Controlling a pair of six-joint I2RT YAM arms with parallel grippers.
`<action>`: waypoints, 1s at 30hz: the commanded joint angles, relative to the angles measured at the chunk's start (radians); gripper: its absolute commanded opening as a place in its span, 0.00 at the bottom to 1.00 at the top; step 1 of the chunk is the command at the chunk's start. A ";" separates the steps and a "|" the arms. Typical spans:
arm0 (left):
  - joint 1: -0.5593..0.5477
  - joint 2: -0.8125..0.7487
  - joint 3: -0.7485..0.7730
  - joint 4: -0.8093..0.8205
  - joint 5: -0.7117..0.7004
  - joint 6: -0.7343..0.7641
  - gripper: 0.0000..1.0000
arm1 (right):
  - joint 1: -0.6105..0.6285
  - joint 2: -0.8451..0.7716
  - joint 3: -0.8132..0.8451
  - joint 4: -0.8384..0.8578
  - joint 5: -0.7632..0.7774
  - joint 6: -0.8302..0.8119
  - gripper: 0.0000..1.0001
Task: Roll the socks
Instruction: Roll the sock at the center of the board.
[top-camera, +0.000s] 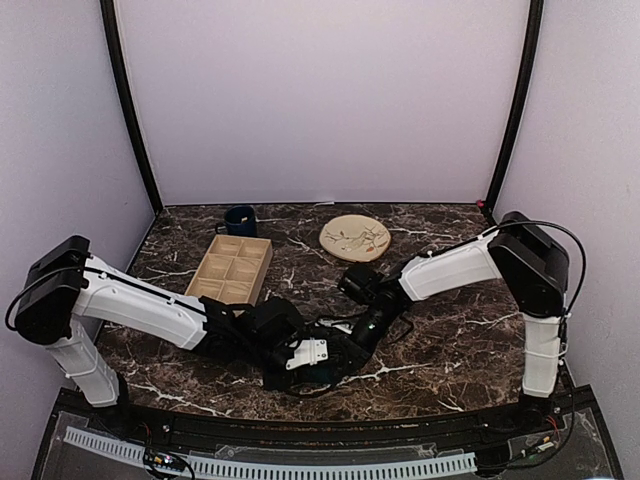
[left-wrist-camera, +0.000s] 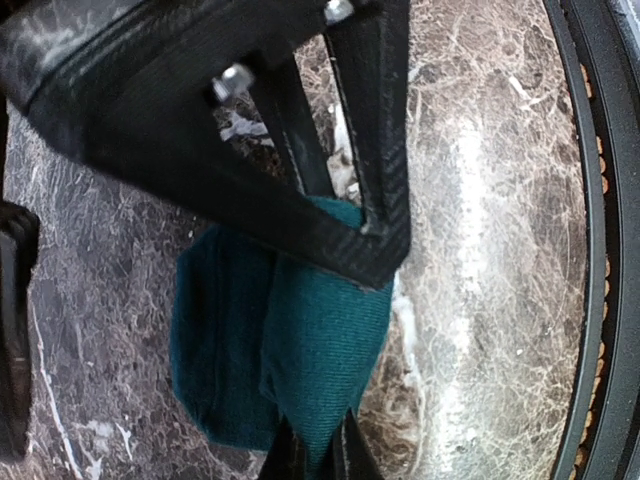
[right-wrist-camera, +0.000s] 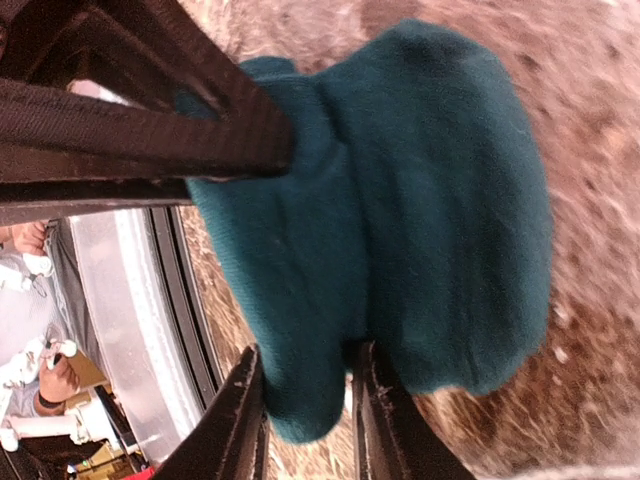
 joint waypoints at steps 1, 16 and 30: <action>0.019 0.030 0.044 -0.106 0.096 0.010 0.00 | -0.031 -0.042 -0.038 0.046 0.046 0.036 0.27; 0.087 0.123 0.165 -0.293 0.274 0.027 0.00 | -0.085 -0.151 -0.170 0.229 0.040 0.144 0.28; 0.165 0.163 0.229 -0.387 0.418 0.006 0.00 | -0.116 -0.258 -0.285 0.373 0.158 0.234 0.28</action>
